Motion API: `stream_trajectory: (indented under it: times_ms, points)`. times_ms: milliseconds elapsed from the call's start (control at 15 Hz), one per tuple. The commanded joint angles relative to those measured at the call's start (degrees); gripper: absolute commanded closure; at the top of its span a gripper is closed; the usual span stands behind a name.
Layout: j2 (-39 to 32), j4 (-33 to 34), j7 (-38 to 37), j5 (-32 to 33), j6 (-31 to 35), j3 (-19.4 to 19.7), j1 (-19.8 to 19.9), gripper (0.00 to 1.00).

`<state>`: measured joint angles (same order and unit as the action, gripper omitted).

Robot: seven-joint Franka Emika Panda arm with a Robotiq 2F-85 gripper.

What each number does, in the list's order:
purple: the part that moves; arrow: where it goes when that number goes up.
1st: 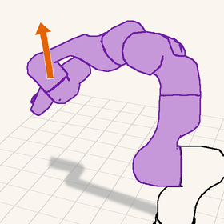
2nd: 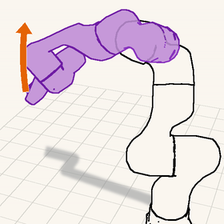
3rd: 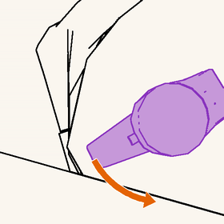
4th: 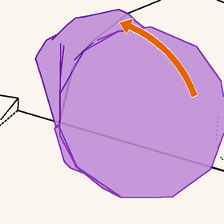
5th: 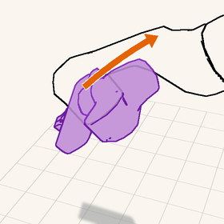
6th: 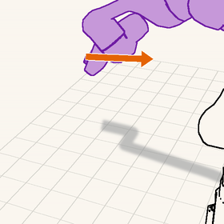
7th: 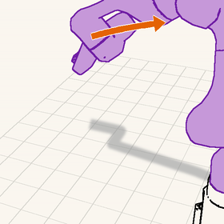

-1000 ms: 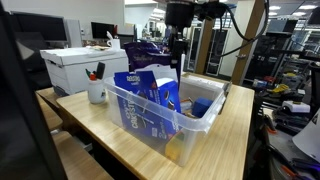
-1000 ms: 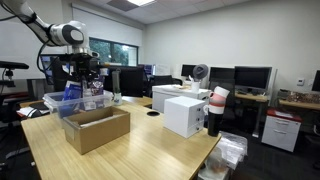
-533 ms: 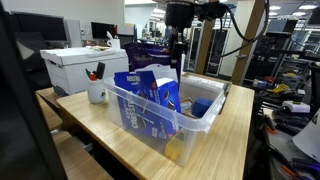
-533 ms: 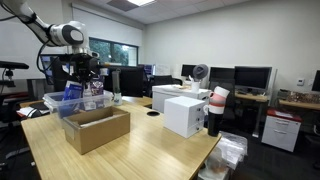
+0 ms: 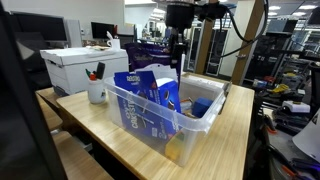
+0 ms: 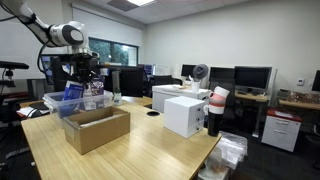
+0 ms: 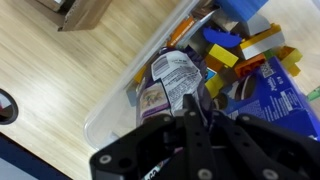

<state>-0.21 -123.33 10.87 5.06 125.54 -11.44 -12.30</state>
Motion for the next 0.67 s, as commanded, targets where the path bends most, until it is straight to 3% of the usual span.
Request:
stream_trajectory:
  times_ms: [0,400,600]
  points:
    - [1.09,-0.85,-1.36,2.11,0.2,-0.37,-0.05,0.95]
    - [1.17,-0.64,-2.3,3.63,-0.56,-0.64,-0.12,0.95]
    - [2.86,-2.23,-7.06,16.38,1.2,-1.76,-0.97,0.95]
